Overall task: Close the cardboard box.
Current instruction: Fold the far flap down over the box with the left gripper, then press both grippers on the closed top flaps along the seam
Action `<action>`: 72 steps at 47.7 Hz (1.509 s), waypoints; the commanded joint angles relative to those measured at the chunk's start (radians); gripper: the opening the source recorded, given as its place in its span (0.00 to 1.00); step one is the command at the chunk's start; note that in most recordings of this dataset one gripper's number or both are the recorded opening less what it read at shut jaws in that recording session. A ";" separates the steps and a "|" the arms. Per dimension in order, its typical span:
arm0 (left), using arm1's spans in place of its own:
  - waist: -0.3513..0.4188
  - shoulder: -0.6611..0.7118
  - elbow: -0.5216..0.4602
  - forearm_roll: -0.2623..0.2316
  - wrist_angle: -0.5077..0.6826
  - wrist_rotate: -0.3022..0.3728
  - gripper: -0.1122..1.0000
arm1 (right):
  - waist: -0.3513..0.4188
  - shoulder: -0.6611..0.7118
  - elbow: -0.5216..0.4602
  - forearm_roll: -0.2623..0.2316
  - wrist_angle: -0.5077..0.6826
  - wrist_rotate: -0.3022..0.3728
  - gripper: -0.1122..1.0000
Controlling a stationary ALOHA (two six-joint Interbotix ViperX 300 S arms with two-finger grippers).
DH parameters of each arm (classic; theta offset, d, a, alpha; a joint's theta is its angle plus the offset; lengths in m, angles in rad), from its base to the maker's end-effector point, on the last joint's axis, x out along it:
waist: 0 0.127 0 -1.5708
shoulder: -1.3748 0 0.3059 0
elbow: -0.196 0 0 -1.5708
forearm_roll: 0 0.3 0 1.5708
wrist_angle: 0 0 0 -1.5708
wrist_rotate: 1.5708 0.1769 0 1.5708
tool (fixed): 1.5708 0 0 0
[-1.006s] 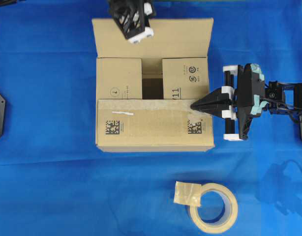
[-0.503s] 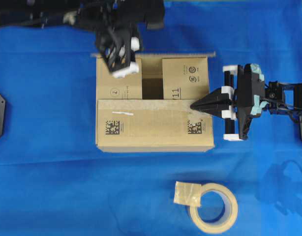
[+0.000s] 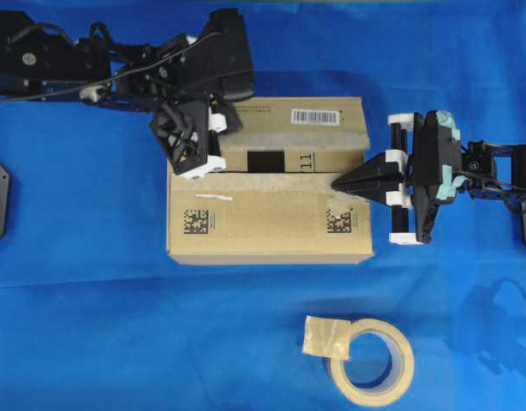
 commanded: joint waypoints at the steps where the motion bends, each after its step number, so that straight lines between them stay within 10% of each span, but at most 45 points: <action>1: -0.003 -0.021 0.028 -0.002 -0.049 -0.021 0.10 | -0.006 -0.005 -0.009 0.003 -0.006 -0.002 0.10; 72: -0.034 -0.026 0.173 -0.002 -0.284 -0.098 0.10 | -0.064 -0.005 -0.009 0.003 -0.026 -0.002 0.10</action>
